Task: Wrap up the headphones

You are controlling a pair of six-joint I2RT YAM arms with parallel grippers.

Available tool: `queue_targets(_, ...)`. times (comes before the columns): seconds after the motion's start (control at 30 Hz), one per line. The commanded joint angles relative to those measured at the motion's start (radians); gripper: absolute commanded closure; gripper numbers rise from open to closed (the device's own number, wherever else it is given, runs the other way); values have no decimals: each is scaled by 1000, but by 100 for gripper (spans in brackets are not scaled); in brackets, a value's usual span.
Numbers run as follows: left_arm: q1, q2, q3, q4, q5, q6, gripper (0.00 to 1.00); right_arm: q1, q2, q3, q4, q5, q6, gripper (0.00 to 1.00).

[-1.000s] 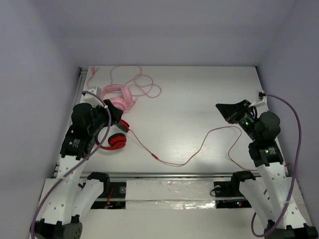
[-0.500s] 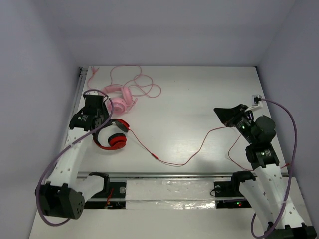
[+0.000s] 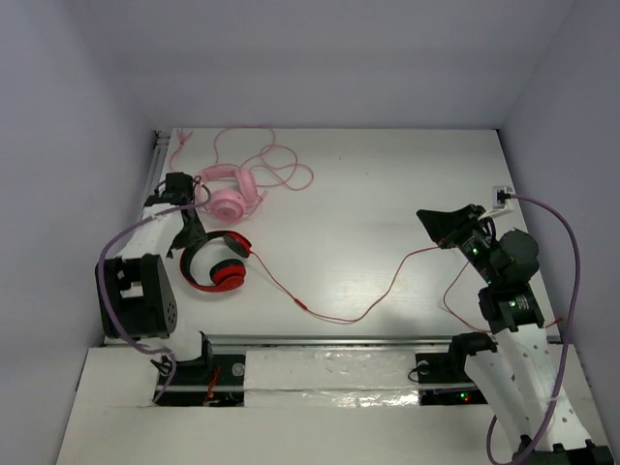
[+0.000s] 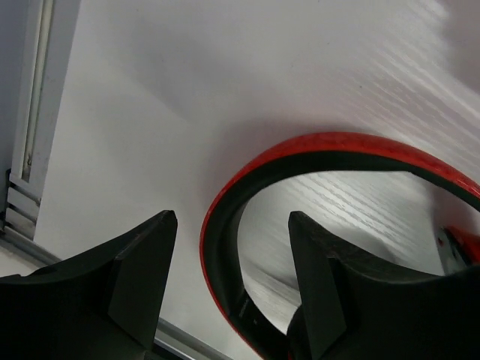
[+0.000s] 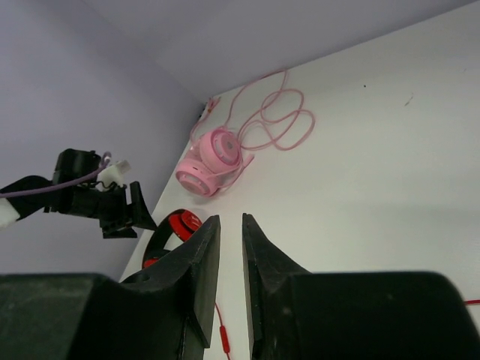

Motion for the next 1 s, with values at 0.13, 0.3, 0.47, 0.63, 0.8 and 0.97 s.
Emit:
queue_targets(0.13,7,114,31,96,-28,76,39,17,-21,0,40,-13,-20,75)
queue_targets(0.3,7,178,19,144,8,90,40,17,-22,-5,40,-17,-20,75)
queue_targets(0.47,7,198,-27,204,38,99,41,17,-22,-6,43,-14,-20,75)
queue_targets(0.63,7,195,-41,216,105,102,55,17,-7,0,43,-10,-18,75)
queue_targets(0.8,7,240,-41,201,147,103,77,17,-18,4,24,9,-29,75)
queue_targets(0.97,7,208,-74,204,180,111,100,17,-22,8,11,33,-33,74)
